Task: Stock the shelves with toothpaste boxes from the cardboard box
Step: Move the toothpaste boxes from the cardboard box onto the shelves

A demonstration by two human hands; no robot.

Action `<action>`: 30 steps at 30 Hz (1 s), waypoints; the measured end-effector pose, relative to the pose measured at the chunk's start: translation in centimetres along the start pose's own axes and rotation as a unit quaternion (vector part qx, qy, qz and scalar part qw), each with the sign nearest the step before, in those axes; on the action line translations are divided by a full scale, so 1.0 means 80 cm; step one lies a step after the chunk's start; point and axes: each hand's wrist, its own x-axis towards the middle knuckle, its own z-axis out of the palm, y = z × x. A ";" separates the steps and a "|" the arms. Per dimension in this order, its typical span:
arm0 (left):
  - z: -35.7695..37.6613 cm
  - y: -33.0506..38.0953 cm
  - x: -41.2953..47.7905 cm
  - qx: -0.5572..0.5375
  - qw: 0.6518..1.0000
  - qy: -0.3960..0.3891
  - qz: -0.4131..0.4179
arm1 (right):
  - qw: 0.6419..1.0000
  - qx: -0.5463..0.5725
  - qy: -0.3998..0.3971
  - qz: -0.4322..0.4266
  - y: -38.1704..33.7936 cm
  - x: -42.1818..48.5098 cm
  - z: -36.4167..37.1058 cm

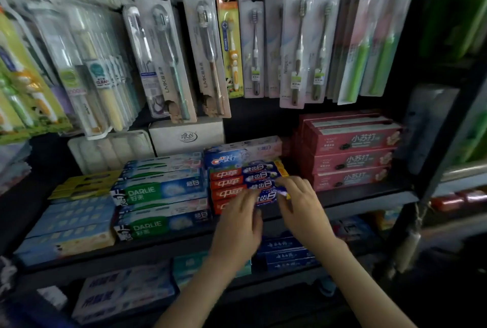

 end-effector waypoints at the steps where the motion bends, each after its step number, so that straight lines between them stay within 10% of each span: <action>1: 0.009 0.010 -0.016 -0.026 0.999 -0.022 0.001 | 1.000 0.000 -0.005 0.014 0.002 -0.028 -0.009; 11: 0.162 0.123 -0.163 -0.107 0.923 -0.355 0.104 | 0.936 -0.078 -0.044 0.339 0.022 -0.345 -0.085; 20: 0.332 0.223 -0.381 -0.093 0.797 -0.562 0.201 | 0.762 -0.032 -0.001 0.647 0.026 -0.687 -0.141; 30: 0.545 0.235 -0.655 -0.066 0.697 -0.680 0.218 | 0.551 0.044 -0.051 0.832 0.023 -1.068 0.023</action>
